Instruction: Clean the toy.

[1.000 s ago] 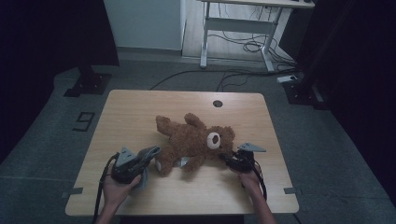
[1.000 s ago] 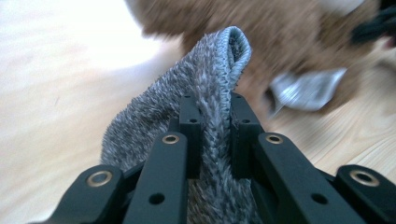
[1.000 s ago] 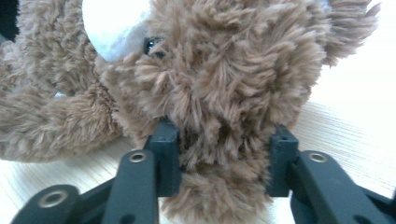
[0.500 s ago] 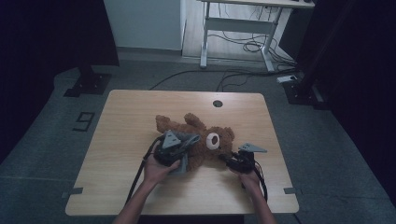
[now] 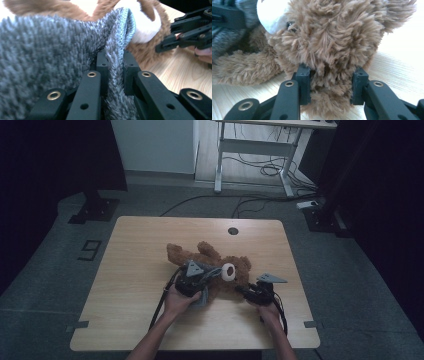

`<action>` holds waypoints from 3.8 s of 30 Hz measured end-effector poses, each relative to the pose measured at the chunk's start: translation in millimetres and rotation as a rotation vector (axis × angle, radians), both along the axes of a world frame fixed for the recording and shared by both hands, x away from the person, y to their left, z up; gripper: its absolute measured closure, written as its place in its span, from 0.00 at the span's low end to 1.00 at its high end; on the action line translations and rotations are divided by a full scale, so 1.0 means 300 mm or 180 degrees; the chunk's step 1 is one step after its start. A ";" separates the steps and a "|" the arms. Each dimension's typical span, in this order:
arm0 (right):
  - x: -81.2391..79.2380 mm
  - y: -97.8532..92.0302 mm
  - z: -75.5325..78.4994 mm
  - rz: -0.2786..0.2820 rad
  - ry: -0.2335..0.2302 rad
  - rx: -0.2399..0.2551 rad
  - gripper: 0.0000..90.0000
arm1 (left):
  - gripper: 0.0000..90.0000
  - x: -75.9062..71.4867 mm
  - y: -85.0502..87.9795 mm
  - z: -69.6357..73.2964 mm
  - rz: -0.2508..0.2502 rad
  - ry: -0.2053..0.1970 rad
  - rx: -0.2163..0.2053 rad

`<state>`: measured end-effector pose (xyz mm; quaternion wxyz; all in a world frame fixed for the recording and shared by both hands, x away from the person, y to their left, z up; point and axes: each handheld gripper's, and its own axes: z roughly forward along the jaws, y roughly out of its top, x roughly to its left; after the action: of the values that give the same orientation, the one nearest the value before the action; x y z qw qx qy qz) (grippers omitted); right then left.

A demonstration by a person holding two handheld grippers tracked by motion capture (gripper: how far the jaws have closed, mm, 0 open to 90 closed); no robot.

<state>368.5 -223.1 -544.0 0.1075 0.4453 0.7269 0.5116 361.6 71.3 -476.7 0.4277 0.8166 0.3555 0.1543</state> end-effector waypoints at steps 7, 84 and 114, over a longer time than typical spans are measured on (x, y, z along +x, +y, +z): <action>-0.004 -0.005 -0.001 -0.0010 0.0013 0.0012 0.68 | 0.88 -0.033 0.158 0.010 0.0321 -0.0038 0.0023; 0.000 -0.025 -0.015 0.0205 0.0036 0.0029 0.70 | 0.89 -0.055 0.202 0.062 0.0349 -0.0144 -0.0287; 0.000 -0.028 -0.022 0.0204 0.0081 0.0045 0.70 | 0.89 0.100 -0.195 0.063 -0.0075 0.0026 -0.0046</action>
<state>368.4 -231.4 -550.7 0.0786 0.4290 0.7385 0.5142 391.5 12.8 -457.9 0.4340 0.8182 0.3487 0.1434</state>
